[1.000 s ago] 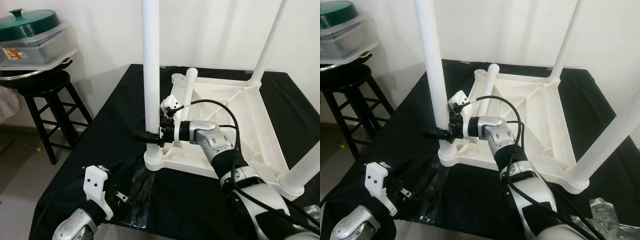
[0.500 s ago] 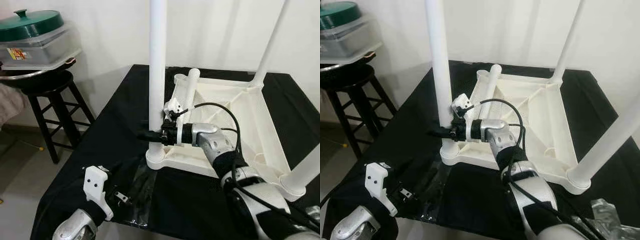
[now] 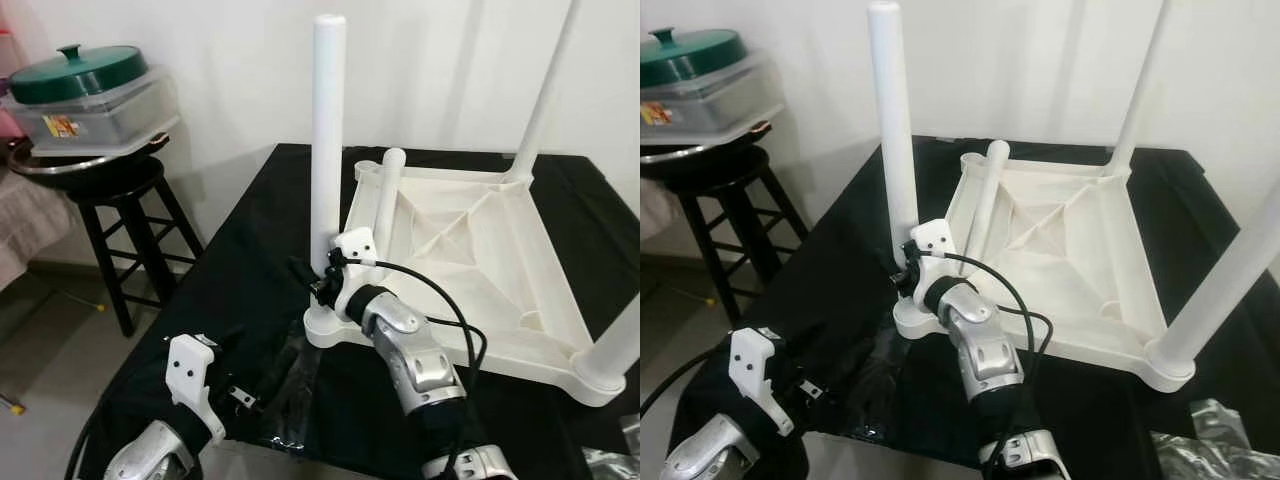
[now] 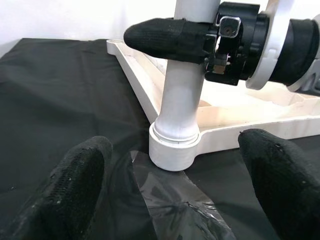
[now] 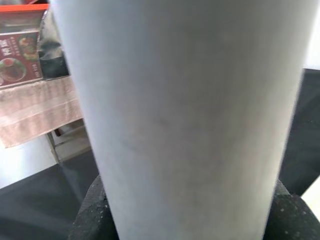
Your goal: Building children table
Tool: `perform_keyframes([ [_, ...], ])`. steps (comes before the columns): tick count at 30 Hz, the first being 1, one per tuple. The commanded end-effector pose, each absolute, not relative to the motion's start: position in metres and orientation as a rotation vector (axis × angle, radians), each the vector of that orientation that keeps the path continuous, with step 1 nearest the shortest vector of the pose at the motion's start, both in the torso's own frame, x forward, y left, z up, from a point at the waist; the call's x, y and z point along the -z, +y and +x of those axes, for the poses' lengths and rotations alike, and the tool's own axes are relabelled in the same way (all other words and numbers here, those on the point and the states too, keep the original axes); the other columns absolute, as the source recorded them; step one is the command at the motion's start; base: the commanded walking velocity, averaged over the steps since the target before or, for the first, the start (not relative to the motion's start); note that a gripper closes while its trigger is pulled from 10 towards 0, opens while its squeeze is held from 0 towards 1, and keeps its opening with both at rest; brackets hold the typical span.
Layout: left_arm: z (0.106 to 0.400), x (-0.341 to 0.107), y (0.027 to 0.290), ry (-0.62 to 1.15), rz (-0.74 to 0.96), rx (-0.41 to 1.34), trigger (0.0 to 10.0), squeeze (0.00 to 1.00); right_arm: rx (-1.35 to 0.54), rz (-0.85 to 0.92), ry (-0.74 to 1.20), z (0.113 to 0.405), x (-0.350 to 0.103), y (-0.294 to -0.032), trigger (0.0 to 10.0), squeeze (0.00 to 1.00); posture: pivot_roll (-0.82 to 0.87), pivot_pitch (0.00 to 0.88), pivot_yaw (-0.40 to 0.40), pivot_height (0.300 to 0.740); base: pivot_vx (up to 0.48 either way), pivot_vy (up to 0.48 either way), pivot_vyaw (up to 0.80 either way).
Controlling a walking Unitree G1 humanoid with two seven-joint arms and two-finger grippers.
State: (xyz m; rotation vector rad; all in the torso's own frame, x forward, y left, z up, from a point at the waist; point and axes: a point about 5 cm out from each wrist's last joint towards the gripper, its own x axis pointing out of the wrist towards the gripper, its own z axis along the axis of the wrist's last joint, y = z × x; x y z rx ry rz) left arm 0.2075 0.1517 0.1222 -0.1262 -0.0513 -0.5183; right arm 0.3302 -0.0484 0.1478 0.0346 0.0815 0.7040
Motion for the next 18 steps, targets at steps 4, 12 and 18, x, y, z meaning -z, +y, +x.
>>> perform_keyframes([
  [4,0.207,-0.120,0.154,-0.039,-0.128,0.511,10.0,0.00,-0.806,0.073,0.247,0.325,-0.123,-0.046,10.0,1.00,0.03,0.047,0.025,0.740,0.000,0.000,0.00],
  [12,0.209,-0.119,0.151,-0.038,-0.131,0.519,10.0,0.00,-1.197,-0.037,0.019,0.345,-0.190,-0.060,10.0,0.00,0.03,0.028,0.019,0.740,0.000,0.000,0.00],
  [18,0.210,-0.119,0.150,-0.039,-0.129,0.517,10.0,0.00,-1.328,-0.086,0.018,0.353,-0.201,-0.064,10.0,0.00,0.04,0.020,0.014,0.740,0.000,0.000,0.00],
])
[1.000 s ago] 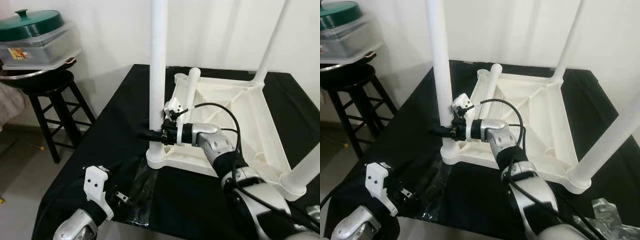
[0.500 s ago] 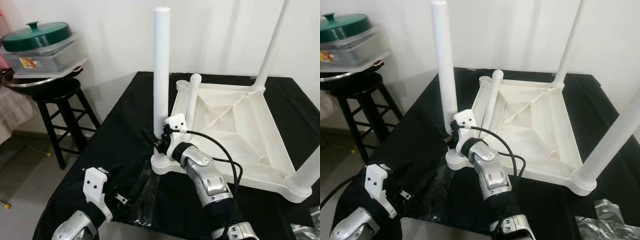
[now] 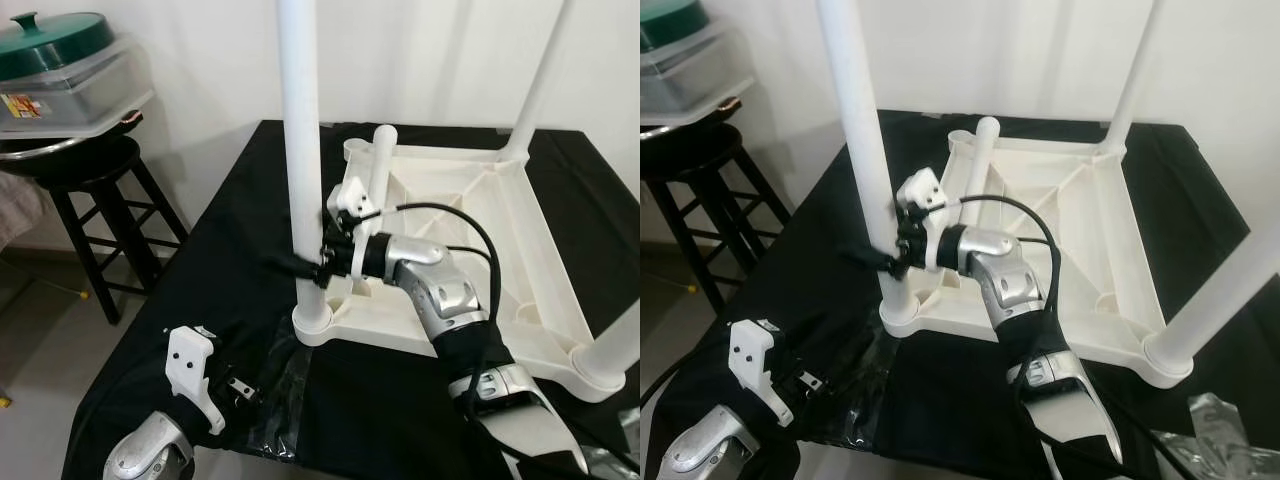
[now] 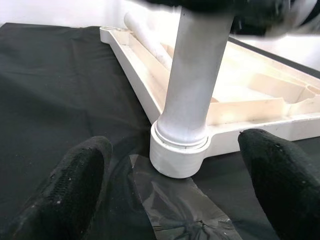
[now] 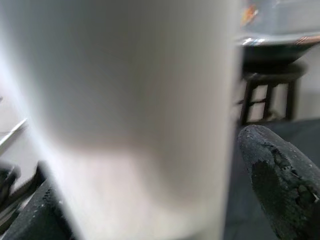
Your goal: Building children table
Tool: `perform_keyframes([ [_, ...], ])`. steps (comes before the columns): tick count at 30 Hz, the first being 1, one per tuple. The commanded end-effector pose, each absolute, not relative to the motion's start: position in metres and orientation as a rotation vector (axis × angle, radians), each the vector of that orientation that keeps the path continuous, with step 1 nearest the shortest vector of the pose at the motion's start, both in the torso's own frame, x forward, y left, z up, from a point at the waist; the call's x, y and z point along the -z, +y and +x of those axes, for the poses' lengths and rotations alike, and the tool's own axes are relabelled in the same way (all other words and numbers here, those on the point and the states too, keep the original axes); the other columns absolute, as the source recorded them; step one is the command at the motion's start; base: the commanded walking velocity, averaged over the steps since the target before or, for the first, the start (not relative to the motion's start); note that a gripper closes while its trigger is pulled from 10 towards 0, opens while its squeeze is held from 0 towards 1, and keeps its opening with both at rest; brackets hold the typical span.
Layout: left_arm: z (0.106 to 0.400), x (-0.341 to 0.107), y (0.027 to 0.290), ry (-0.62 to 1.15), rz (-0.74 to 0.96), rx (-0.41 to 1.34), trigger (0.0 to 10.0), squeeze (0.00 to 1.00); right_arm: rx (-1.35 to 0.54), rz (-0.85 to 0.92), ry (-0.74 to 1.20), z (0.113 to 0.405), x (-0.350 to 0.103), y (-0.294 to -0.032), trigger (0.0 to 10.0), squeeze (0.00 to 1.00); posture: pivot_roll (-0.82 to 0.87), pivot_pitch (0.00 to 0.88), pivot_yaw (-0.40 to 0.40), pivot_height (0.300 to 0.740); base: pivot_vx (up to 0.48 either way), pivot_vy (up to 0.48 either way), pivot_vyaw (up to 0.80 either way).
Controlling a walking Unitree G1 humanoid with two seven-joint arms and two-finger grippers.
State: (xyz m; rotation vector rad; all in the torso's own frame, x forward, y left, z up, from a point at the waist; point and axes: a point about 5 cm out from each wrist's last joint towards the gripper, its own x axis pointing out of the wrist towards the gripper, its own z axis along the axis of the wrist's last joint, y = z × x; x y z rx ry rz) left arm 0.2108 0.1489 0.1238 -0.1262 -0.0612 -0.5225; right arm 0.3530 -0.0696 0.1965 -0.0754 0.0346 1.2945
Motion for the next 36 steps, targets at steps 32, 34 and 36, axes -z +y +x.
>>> perform_keyframes([
  [32,0.209,-0.120,0.153,-0.043,-0.133,0.512,10.0,0.00,-0.573,-0.071,0.246,0.306,-0.111,-0.071,0.0,0.00,0.02,0.051,0.009,0.740,0.000,0.000,0.00],
  [34,0.209,-0.120,0.153,-0.042,-0.132,0.512,10.0,0.00,-0.634,-0.047,0.264,0.308,-0.112,-0.068,0.0,0.00,0.00,0.036,0.037,0.740,0.000,0.000,0.00],
  [36,0.210,-0.119,0.153,-0.039,-0.132,0.519,10.0,0.00,-0.678,-0.035,0.287,0.311,-0.109,-0.068,0.0,0.00,0.02,0.039,0.022,0.740,0.000,0.000,0.00],
])
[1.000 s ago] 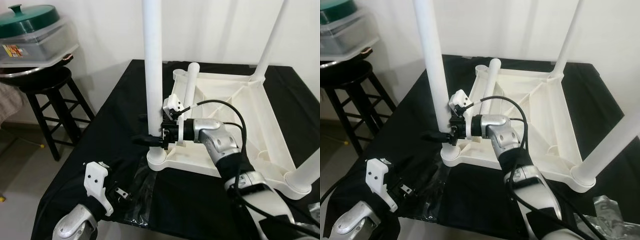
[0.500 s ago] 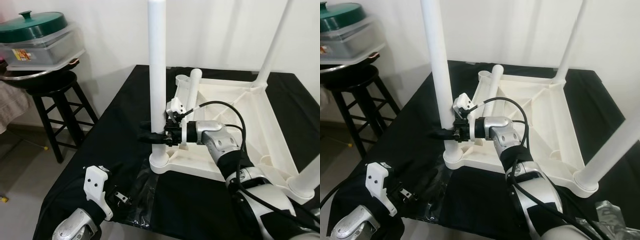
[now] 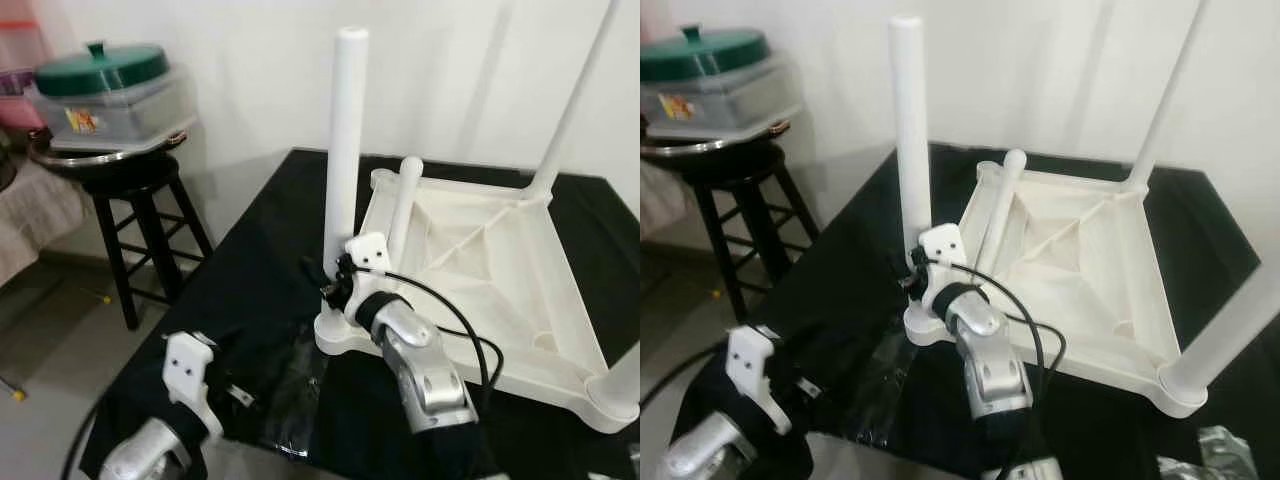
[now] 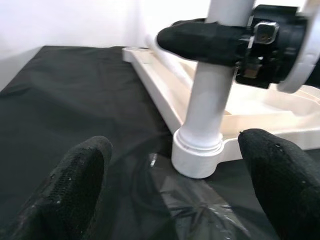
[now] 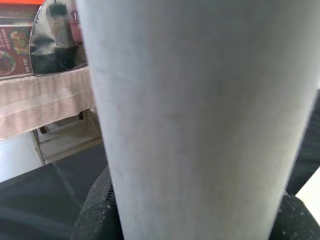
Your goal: Building children table
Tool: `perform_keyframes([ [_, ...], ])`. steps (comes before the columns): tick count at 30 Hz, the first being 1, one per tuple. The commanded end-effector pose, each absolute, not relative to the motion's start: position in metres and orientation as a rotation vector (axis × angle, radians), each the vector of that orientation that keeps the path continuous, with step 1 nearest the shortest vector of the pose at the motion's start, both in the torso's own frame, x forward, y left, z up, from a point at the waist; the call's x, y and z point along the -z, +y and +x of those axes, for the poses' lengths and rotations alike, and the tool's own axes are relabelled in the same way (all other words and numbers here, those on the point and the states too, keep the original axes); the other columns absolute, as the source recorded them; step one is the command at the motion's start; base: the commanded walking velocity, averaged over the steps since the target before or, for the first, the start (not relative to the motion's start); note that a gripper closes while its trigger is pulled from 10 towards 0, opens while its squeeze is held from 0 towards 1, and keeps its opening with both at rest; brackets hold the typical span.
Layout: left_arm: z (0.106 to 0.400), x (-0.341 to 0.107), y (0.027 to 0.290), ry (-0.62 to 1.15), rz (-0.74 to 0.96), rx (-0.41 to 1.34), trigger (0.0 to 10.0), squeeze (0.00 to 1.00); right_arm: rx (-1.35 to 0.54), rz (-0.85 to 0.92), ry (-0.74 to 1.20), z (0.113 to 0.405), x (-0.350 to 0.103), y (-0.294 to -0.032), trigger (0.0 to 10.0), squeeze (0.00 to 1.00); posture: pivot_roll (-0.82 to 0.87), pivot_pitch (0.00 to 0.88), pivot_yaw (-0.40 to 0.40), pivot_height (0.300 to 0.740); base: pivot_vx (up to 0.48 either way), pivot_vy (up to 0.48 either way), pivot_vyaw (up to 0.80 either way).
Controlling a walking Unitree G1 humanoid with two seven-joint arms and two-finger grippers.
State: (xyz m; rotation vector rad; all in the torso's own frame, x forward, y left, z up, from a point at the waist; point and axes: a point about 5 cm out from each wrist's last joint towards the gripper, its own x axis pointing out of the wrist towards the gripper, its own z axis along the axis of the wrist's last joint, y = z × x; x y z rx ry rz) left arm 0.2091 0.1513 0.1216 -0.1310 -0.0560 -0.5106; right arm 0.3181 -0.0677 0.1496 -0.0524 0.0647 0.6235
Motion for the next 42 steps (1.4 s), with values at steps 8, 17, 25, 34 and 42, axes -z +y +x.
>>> perform_keyframes([
  [8,0.210,-0.120,0.153,-0.042,-0.130,0.513,10.0,0.00,-0.837,0.007,0.283,0.311,-0.121,-0.052,10.0,1.00,0.03,0.032,0.014,0.740,0.000,0.000,0.00],
  [17,0.211,-0.120,0.151,-0.044,-0.133,0.514,10.0,0.00,-1.101,0.033,0.124,0.329,-0.155,-0.057,10.0,0.00,0.03,0.028,0.008,0.740,0.000,0.000,0.00],
  [25,0.212,-0.120,0.147,-0.047,-0.136,0.514,10.0,0.00,-1.237,-0.031,0.144,0.354,-0.160,-0.070,10.0,0.00,0.05,0.024,0.003,0.740,0.000,0.000,0.00],
  [34,0.210,-0.120,0.148,-0.046,-0.135,0.513,10.0,0.00,-1.335,-0.009,0.132,0.359,-0.175,-0.069,0.0,0.00,0.06,0.025,0.001,0.740,0.000,0.000,0.00],
  [42,0.209,-0.119,0.150,-0.045,-0.135,0.510,10.0,0.00,-1.365,0.002,0.135,0.359,-0.169,-0.074,0.0,0.00,0.05,0.026,0.005,0.740,0.000,0.000,0.00],
])
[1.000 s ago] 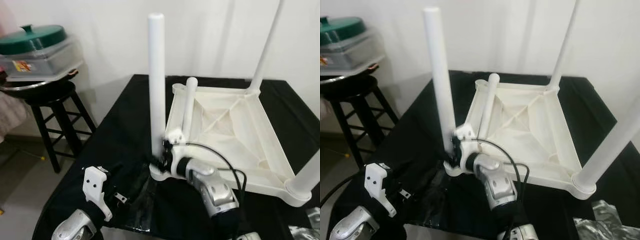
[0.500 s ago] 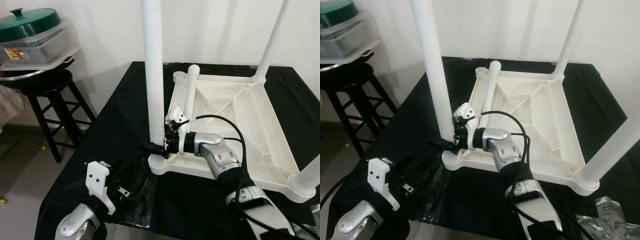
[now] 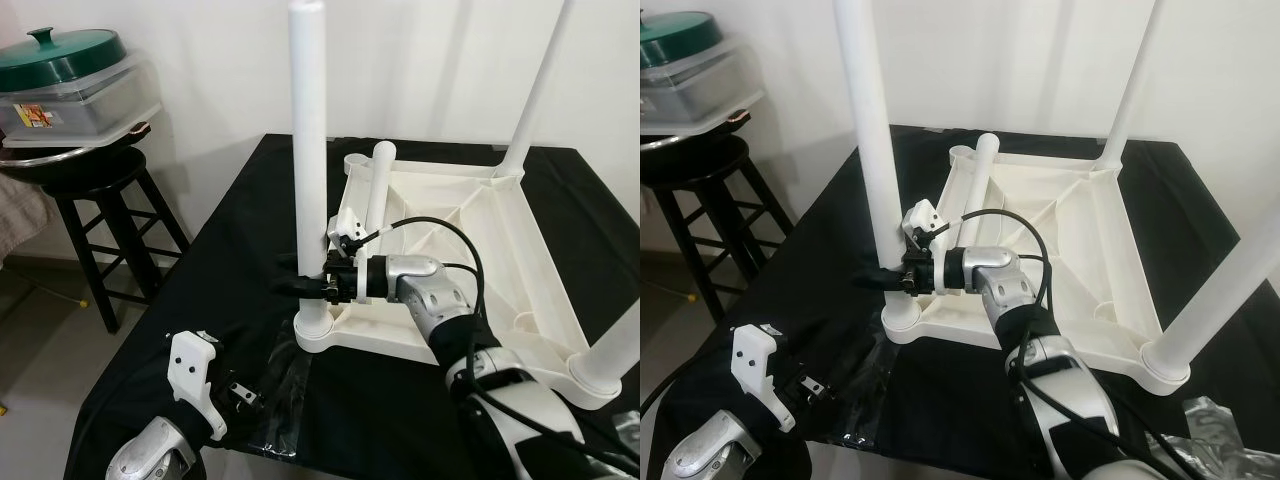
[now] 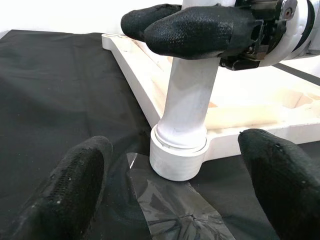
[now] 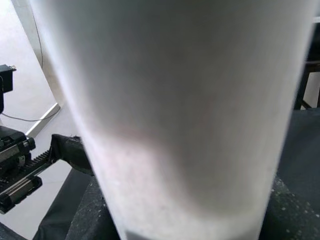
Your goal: Building children table
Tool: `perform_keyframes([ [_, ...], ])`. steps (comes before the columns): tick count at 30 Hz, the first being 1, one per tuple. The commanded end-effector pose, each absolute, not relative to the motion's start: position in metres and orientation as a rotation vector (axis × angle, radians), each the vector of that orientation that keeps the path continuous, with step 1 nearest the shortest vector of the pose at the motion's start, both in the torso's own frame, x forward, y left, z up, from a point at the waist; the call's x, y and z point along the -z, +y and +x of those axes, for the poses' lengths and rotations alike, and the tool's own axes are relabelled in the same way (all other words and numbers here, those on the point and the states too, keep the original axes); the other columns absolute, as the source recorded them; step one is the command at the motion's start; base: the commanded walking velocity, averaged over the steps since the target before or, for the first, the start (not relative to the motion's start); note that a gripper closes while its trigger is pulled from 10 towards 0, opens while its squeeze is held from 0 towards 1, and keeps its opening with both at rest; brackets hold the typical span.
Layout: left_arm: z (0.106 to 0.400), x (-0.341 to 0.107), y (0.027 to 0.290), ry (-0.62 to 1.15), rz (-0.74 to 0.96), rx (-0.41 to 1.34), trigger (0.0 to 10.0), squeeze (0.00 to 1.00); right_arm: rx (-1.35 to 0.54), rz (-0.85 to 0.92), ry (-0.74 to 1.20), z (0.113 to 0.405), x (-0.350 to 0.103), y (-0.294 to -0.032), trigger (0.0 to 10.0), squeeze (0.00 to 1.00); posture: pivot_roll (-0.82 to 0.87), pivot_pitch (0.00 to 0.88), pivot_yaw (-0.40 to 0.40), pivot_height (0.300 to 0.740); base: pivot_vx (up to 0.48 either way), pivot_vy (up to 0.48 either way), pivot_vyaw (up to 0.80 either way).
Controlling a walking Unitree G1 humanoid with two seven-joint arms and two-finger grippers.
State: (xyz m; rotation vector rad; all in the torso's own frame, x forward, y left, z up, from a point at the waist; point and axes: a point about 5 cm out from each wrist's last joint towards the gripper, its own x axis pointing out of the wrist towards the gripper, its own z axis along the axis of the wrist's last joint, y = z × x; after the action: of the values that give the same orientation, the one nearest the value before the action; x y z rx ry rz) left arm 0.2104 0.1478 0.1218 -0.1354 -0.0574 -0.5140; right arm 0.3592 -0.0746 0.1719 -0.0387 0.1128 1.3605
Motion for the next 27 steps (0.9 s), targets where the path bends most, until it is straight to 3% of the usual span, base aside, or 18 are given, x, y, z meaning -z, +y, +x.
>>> perform_keyframes([
  [1,0.209,-0.119,0.150,-0.044,-0.137,0.511,10.0,0.00,-1.339,0.008,0.144,0.355,-0.159,-0.077,0.0,0.00,0.04,0.027,0.006,0.740,0.000,0.000,0.00],
  [5,0.209,-0.118,0.150,-0.044,-0.139,0.512,10.0,0.00,-1.282,0.004,0.168,0.350,-0.146,-0.080,0.0,0.00,0.04,0.029,0.003,0.740,0.000,0.000,0.00],
  [6,0.209,-0.118,0.150,-0.043,-0.138,0.511,10.0,0.00,-1.134,0.020,0.188,0.350,-0.139,-0.078,0.0,0.00,0.04,0.031,-0.004,0.740,0.000,0.000,0.00],
  [8,0.208,-0.118,0.151,-0.043,-0.137,0.509,10.0,0.00,-0.499,0.017,0.229,0.352,-0.124,-0.087,0.0,0.00,0.02,0.038,-0.001,0.740,0.000,0.000,0.00],
  [10,0.208,-0.119,0.152,-0.044,-0.139,0.508,10.0,0.00,-0.577,0.067,0.309,0.305,-0.100,-0.066,0.0,0.00,0.02,0.044,0.003,0.740,0.000,0.000,0.00],
  [19,0.208,-0.118,0.150,-0.035,-0.137,0.524,10.0,0.00,-0.694,0.013,0.298,0.315,-0.107,-0.062,0.0,0.00,0.02,0.026,0.003,0.740,0.000,0.000,0.00],
  [20,0.207,-0.118,0.151,-0.037,-0.138,0.514,10.0,0.00,-0.710,0.002,0.300,0.314,-0.109,-0.059,2.5,0.00,0.02,0.030,0.005,0.740,0.000,0.000,0.00],
  [21,0.207,-0.118,0.151,-0.037,-0.138,0.514,10.0,0.00,-0.710,0.002,0.300,0.314,-0.109,-0.059,2.5,0.00,0.02,0.030,0.005,0.740,0.000,0.000,0.00],
  [22,0.207,-0.118,0.151,-0.039,-0.139,0.508,10.0,0.00,-0.739,-0.013,0.293,0.314,-0.113,-0.056,10.0,0.00,0.02,0.035,0.013,0.740,0.000,0.000,0.00],
  [23,0.207,-0.119,0.152,-0.040,-0.140,0.508,10.0,0.00,-0.772,-0.004,0.288,0.315,-0.119,-0.053,10.0,1.00,0.02,0.036,0.014,0.740,0.000,0.000,0.00],
  [27,0.207,-0.119,0.152,-0.039,-0.142,0.514,10.0,0.00,-0.893,0.000,0.235,0.314,-0.138,-0.047,10.0,1.00,0.02,0.036,0.017,0.740,0.000,0.000,0.00],
])
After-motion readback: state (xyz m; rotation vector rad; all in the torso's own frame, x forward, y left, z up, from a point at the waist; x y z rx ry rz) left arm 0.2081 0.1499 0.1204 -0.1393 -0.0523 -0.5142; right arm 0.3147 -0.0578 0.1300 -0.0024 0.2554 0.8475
